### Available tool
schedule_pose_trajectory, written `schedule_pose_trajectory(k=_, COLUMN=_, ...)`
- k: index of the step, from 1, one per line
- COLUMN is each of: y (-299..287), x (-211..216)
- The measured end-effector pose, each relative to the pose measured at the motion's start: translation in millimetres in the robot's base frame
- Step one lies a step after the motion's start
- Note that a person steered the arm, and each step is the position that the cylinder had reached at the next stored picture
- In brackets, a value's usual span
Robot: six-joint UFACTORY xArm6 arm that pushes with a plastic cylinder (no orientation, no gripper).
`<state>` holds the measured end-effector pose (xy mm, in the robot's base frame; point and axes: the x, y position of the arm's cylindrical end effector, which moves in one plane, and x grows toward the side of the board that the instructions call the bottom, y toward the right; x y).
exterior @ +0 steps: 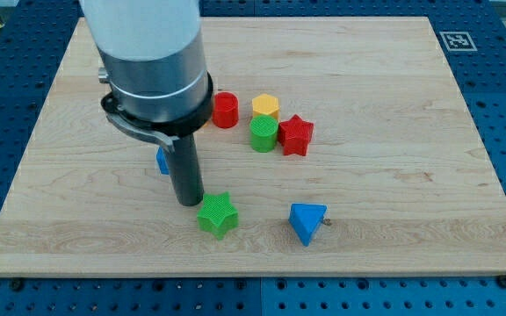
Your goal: Slide the green star closer to the blue triangle
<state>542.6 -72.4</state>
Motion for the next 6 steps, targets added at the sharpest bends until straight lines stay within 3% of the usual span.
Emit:
schedule_pose_trajectory(k=1, y=32, x=0)
schedule_pose_trajectory(k=3, y=-40, x=15)
schedule_pose_trajectory(k=4, y=-24, x=34)
schedule_pose_trajectory(k=6, y=62, x=34)
